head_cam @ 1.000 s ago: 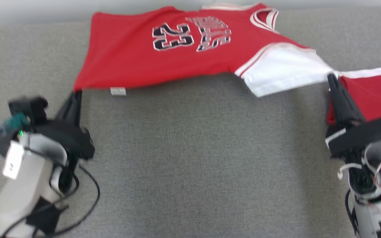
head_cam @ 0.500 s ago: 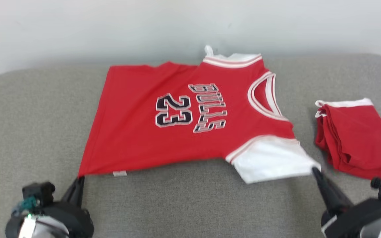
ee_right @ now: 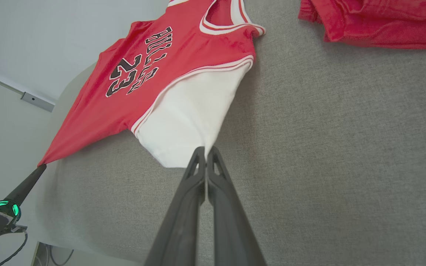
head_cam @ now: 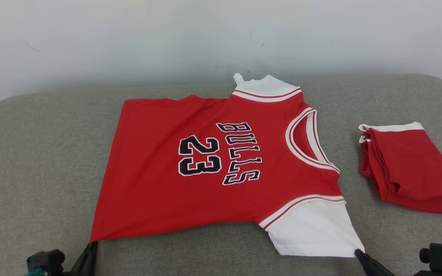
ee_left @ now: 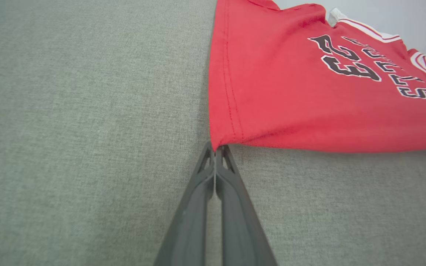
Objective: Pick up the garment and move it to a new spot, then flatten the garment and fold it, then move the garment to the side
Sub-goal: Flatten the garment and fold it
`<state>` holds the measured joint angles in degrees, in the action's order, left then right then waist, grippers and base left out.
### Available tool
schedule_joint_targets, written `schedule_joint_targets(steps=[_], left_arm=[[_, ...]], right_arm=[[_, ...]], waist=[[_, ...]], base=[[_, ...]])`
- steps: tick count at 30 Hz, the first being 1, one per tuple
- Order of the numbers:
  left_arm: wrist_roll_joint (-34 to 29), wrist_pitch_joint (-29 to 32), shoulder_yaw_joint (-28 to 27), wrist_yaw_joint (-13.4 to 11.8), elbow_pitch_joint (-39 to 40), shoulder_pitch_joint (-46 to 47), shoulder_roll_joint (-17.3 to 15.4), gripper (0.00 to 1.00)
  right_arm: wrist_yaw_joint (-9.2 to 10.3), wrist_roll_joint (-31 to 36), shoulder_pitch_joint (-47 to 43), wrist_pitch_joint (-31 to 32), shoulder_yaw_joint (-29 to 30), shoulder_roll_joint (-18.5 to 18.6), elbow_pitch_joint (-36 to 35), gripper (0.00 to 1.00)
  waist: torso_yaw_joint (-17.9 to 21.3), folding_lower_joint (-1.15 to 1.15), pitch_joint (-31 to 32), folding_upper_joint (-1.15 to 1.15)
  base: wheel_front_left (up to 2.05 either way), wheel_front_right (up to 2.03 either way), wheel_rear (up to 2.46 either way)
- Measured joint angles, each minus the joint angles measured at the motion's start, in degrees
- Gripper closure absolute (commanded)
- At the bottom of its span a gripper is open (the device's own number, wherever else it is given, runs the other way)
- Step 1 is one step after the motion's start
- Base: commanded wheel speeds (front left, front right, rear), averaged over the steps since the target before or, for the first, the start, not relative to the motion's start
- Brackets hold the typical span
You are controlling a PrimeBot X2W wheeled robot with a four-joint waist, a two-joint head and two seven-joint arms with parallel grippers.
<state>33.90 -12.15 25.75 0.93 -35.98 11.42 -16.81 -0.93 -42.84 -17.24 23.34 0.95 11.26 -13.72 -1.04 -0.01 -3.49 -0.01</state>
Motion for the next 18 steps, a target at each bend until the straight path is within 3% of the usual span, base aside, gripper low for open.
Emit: schedule_joint_targets(steps=[15, 16, 17, 18], left_arm=[[0.44, 0.02, -0.31, -2.63, 5.42, -5.63, 0.01, 1.0], [0.44, 0.03, -0.31, -2.97, 5.71, -5.65, 0.01, 0.71], [0.43, 0.07, -0.21, -2.97, 6.06, -5.64, -0.04, 0.02], [0.42, 0.31, 0.08, -2.97, 6.45, -5.65, -0.14, 0.0]], right_arm=[[3.0, -0.1, -4.44, 5.78, -0.92, 1.47, -1.22, 1.0], [3.02, 0.05, -4.39, 6.04, -1.05, 1.47, -1.14, 1.0], [3.03, 0.05, -4.31, 6.45, -1.22, 1.47, -1.11, 0.62], [3.53, 0.05, -4.11, 6.43, -1.24, 1.32, -1.02, 0.08]], waist=[[-0.88, 0.01, -1.8, 0.01], [-0.91, 0.01, -1.91, 0.01], [-0.93, 0.01, -2.0, 0.01], [-0.95, 0.01, -2.1, 0.01]], base=[[0.0, 0.0, 0.0], [0.0, 0.0, 0.0], [0.0, 0.0, 0.0], [0.0, 0.0, 0.0]])
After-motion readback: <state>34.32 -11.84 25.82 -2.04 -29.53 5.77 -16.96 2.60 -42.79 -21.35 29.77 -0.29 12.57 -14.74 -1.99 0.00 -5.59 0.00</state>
